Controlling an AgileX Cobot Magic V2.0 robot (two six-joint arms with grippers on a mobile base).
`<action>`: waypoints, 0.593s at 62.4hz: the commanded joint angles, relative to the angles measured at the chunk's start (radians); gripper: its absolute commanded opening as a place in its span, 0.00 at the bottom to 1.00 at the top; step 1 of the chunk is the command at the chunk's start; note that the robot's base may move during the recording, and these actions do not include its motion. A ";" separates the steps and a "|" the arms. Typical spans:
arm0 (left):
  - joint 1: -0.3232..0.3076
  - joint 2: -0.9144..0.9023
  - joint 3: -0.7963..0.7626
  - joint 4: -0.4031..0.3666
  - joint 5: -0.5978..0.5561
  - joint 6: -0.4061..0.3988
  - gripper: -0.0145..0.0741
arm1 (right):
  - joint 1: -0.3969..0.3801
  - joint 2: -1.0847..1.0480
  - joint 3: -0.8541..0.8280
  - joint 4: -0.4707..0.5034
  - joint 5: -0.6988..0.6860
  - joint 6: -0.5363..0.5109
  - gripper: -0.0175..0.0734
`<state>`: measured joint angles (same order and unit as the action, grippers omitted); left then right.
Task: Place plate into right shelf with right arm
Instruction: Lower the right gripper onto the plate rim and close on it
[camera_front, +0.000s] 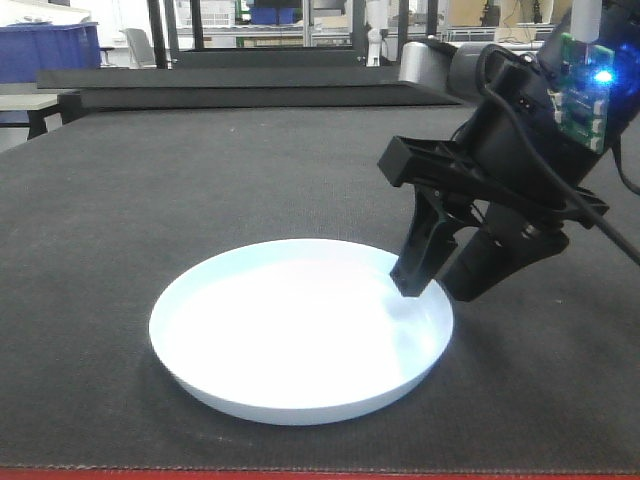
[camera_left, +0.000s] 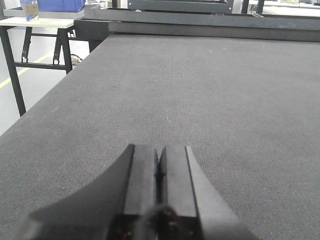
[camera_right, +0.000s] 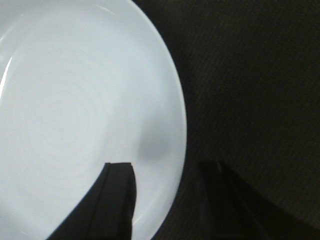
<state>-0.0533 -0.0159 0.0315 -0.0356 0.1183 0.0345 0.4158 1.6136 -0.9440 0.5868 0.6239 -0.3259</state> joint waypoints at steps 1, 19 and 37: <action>0.001 -0.006 0.010 -0.006 -0.088 -0.003 0.11 | 0.001 -0.019 -0.034 0.032 -0.024 -0.004 0.62; 0.001 -0.006 0.010 -0.006 -0.088 -0.003 0.11 | 0.003 0.028 -0.034 0.063 -0.005 -0.004 0.62; 0.001 -0.006 0.010 -0.006 -0.088 -0.003 0.11 | 0.003 0.028 -0.034 0.063 -0.008 -0.004 0.29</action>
<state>-0.0533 -0.0159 0.0315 -0.0356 0.1183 0.0345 0.4157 1.6689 -0.9547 0.6119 0.6206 -0.3259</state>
